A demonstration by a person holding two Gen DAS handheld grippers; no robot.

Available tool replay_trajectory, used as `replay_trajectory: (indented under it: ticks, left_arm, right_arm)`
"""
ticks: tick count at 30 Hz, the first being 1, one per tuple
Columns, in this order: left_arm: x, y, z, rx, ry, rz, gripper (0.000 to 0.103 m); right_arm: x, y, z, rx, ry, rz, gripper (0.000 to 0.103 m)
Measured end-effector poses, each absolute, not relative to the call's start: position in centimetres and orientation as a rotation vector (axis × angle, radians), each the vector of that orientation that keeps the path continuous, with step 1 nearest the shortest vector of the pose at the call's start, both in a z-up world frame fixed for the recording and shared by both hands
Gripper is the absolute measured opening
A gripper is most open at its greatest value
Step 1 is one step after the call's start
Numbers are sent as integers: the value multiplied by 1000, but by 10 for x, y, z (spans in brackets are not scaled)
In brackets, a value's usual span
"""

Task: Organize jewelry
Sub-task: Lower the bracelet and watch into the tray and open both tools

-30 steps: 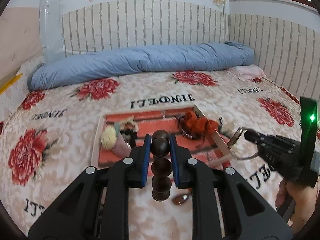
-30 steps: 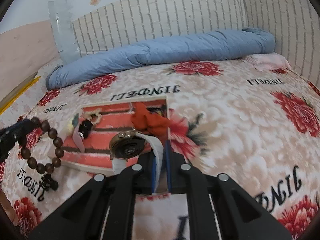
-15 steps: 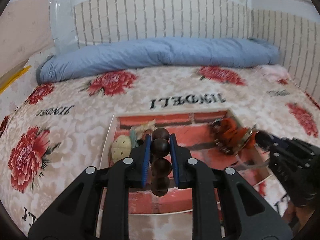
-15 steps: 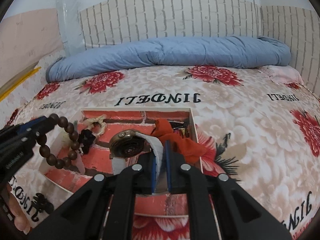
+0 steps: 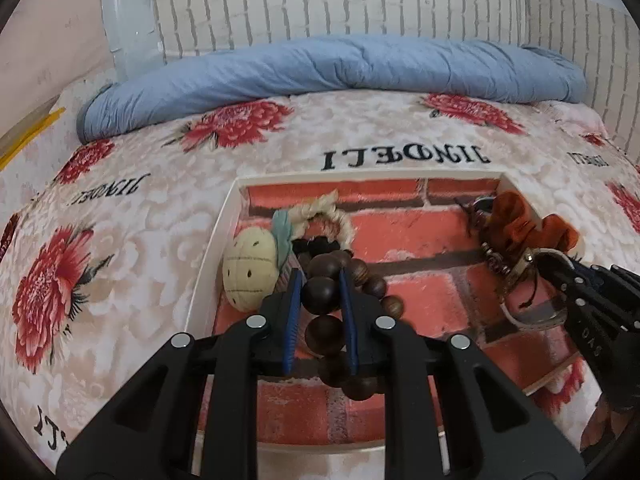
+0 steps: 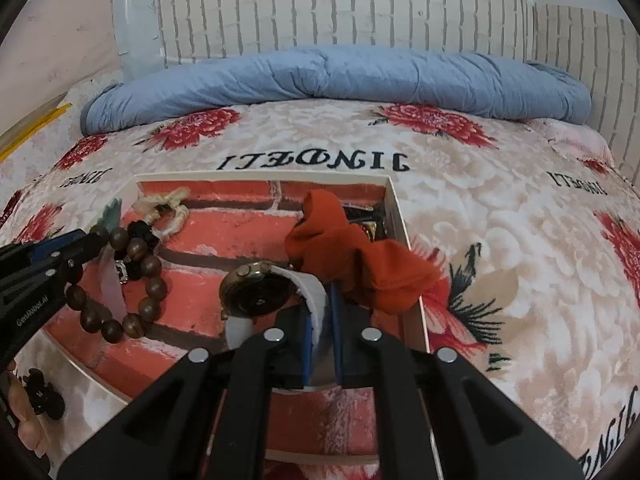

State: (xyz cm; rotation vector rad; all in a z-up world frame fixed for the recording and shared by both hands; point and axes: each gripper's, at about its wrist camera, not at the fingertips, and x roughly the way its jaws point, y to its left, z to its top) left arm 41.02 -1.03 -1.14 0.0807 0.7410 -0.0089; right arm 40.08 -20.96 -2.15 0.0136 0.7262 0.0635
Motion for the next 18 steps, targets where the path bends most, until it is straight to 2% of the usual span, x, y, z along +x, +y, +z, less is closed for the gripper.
replay_trajectory:
  ticks: [18]
  left_arm:
    - [418,-4,-32,86,777,35,20]
  right_arm:
    - [414,-223,-41,73,739,39,8]
